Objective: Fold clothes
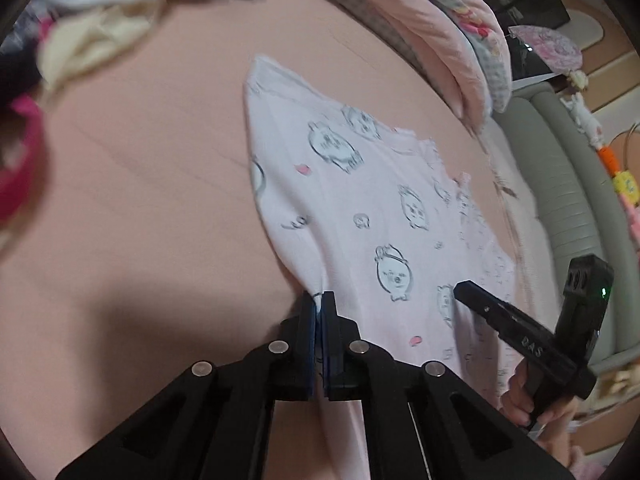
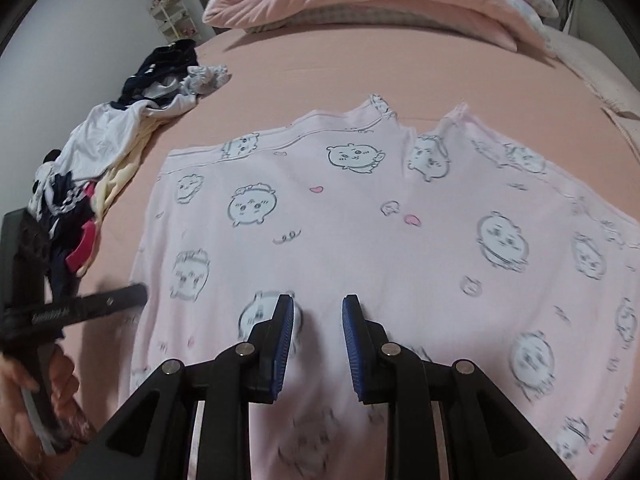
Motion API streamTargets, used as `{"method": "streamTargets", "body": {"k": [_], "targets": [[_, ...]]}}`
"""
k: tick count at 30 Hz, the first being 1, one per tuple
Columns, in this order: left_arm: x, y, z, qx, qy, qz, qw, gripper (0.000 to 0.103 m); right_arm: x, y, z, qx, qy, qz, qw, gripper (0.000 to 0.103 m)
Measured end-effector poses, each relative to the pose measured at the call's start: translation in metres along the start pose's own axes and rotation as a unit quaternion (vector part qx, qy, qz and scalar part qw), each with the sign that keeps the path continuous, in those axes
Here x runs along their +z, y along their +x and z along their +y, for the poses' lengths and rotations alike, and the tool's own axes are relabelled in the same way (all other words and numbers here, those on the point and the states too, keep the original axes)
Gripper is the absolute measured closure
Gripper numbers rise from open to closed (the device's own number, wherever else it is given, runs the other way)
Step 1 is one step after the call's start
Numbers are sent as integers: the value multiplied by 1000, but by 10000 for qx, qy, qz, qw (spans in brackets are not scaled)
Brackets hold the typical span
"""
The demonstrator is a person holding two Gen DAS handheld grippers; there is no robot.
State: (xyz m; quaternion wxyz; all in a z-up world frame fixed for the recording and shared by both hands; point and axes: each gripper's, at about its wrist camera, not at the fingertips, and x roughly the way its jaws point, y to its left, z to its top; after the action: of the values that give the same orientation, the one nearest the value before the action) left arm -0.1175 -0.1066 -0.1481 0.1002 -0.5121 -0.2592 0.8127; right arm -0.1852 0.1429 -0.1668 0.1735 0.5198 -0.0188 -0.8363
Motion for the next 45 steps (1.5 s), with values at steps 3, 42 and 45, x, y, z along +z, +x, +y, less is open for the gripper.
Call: {"method": "streamTargets", "body": {"k": [3, 42, 45], "targets": [[0, -7, 8, 321, 14, -50, 9995, 102, -3, 8, -7, -4, 117, -32, 9999, 78], [120, 10, -32, 458, 1781, 160, 9828, 95, 131, 21, -58, -373, 172, -315, 9987, 61], [66, 21, -83, 148, 2654, 1010, 9587, 92, 86, -11, -33, -123, -140, -152, 9997, 59]]}}
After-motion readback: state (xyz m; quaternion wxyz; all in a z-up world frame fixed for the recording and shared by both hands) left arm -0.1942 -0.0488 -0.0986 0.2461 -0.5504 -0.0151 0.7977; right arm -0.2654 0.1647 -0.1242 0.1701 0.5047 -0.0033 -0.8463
